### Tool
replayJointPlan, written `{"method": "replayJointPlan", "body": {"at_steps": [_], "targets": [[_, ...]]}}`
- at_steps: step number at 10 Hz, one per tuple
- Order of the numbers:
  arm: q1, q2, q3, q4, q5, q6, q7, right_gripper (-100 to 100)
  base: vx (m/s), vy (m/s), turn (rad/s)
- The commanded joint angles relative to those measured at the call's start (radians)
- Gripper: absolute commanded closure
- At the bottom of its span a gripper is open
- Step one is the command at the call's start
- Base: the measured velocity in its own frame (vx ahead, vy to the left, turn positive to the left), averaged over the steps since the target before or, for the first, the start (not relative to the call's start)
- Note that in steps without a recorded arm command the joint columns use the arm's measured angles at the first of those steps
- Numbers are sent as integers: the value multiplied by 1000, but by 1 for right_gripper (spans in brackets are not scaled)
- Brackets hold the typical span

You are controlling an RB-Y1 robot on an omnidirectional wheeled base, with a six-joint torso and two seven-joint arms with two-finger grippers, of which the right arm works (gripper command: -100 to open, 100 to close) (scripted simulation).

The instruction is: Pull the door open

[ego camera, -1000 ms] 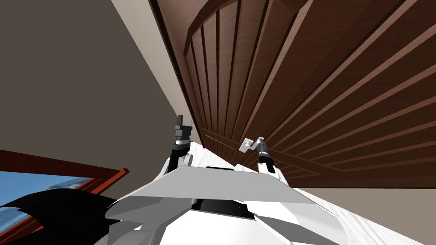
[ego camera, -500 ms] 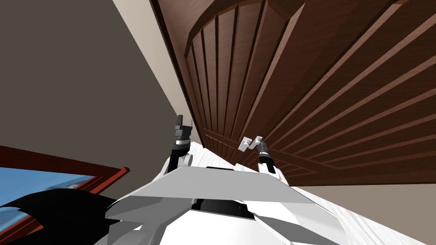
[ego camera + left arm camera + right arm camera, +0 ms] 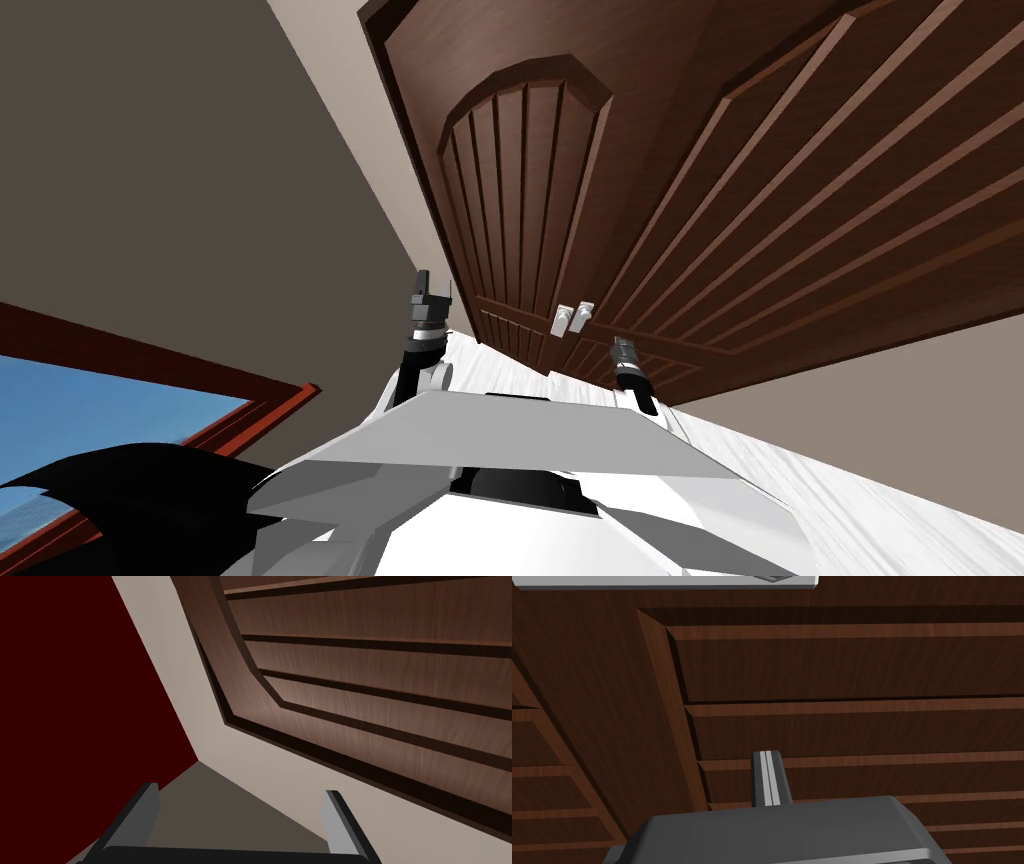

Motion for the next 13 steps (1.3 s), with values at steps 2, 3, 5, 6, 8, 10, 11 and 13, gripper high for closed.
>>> {"method": "replayJointPlan", "body": {"at_steps": [2,3,5,6,8,10,11,13], "targets": [[11,2,14,-13,2,0,-10,-100,-180,60,10],[13,4,25,-21,4,0,-15,-100,-179,59,48],[-2,14,61,-39,10,-4,-23,-100,-138,95,145],[7,7,49,-36,7,0,-23,-100,-19,58,34],[26,-14,7,-24,1,6,-21,-100,-31,-35,-146],[37,-32,-29,-13,-4,13,-17,-100,25,-59,-103],[41,-40,-46,-8,-6,16,-14,-100,64,-61,-90],[36,-47,-65,1,-9,20,-9,-100,137,-77,-53]]}}
